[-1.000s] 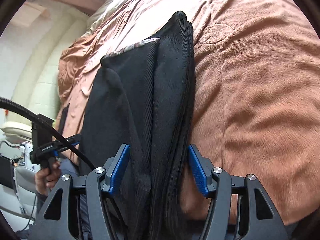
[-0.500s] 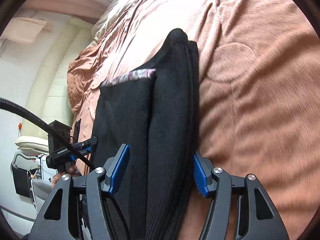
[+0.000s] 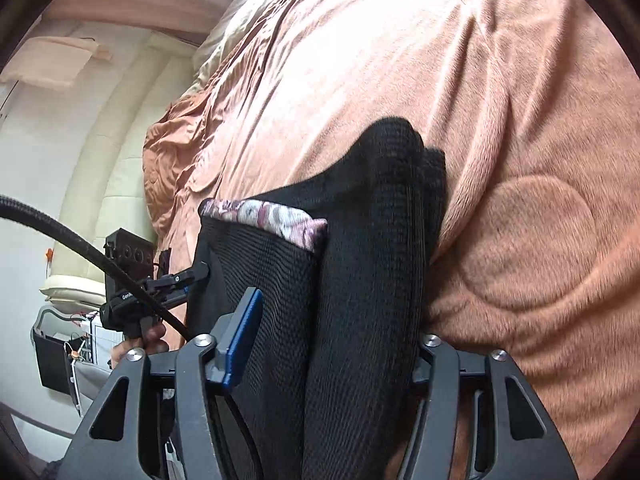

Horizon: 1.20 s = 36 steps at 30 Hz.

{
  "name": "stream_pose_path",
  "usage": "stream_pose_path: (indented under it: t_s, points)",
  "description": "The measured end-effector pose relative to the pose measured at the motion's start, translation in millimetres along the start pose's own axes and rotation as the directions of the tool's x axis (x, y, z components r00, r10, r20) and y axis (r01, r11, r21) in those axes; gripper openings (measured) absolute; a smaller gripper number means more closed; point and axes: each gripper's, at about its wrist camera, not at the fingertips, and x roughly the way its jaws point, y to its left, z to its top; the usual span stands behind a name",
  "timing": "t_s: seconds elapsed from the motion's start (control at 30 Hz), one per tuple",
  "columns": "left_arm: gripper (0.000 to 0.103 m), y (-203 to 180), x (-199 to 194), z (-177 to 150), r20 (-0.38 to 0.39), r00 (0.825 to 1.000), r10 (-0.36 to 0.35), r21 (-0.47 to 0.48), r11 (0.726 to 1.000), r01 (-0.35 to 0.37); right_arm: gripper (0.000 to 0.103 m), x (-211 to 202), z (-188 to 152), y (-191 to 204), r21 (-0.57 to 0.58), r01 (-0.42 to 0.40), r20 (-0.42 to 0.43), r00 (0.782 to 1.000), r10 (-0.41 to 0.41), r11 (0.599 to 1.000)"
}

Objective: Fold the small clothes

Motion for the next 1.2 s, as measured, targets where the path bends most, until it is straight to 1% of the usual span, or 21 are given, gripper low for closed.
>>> stream_pose_path:
  t_s: [0.03,0.07,0.1,0.13,0.17,0.2,0.27,0.3,0.33,0.4,0.53,0.63,0.73,0.8,1.03,1.2]
  points:
    - [0.035,1,1,4,0.005,1.000,0.011,-0.003,1.000,-0.011,0.048,2,2,0,0.001,-0.002,0.001,1.000,0.002,1.000]
    - [0.034,2,3,6,0.008,1.000,0.009,-0.011,1.000,-0.008,0.045,2,3,0,0.002,0.000,-0.001,1.000,0.000,1.000]
    - [0.032,4,5,9,0.011,1.000,-0.002,-0.023,1.000,0.002,0.040,4,4,0,0.000,0.011,-0.002,1.000,-0.011,1.000]
    - [0.030,4,7,11,0.013,1.000,-0.004,-0.027,1.000,0.005,0.038,7,5,2,0.000,0.021,-0.002,1.000,-0.021,1.000]
    - [0.029,4,8,13,0.013,1.000,-0.004,-0.027,1.000,0.004,0.033,5,4,3,0.000,0.029,-0.001,1.000,-0.029,1.000]
    - [0.027,6,8,13,0.014,1.000,-0.003,-0.026,1.000,0.003,0.025,6,4,5,-0.008,0.050,0.001,0.999,-0.050,0.999]
    - [0.023,5,6,12,0.016,1.000,0.010,-0.017,1.000,-0.010,0.018,1,1,12,-0.032,0.075,0.007,0.997,-0.074,0.997]
    - [0.017,4,4,11,0.017,1.000,0.014,-0.012,1.000,-0.014,0.015,0,1,18,-0.042,0.082,0.015,0.997,-0.081,0.996]
    - [0.013,0,5,12,0.017,1.000,0.015,-0.007,1.000,-0.015,0.015,-3,-1,24,-0.052,0.093,0.022,0.996,-0.092,0.994]
    - [0.010,-4,-3,7,0.026,1.000,0.010,0.007,1.000,-0.010,0.013,-8,-5,34,-0.076,0.116,0.035,0.993,-0.114,0.990]
    - [0.009,-16,-21,1,0.048,0.998,-0.030,0.037,0.999,0.029,0.013,-16,-14,58,-0.114,0.156,0.070,0.986,-0.148,0.981]
    - [0.008,-28,-35,-3,0.063,0.997,-0.046,0.077,0.996,0.041,0.013,-24,-25,71,-0.138,0.180,0.098,0.981,-0.167,0.974]
    - [0.008,-40,-49,-8,0.080,0.994,-0.074,0.109,0.992,0.065,0.011,-34,-38,79,-0.141,0.185,0.118,0.978,-0.169,0.972]
    - [0.008,-47,-56,-11,0.087,0.992,-0.086,0.124,0.989,0.074,0.009,-41,-46,80,-0.140,0.146,0.120,0.984,-0.130,0.979]
    - [0.007,-73,-81,-24,0.113,0.986,-0.119,0.171,0.980,0.098,0.008,-61,-75,117,-0.216,0.165,0.170,0.977,-0.130,0.962]
    - [0.006,-92,-106,-34,0.146,0.978,-0.148,0.212,0.971,0.115,0.008,-92,-96,131,-0.248,0.168,0.225,0.968,-0.112,0.954]
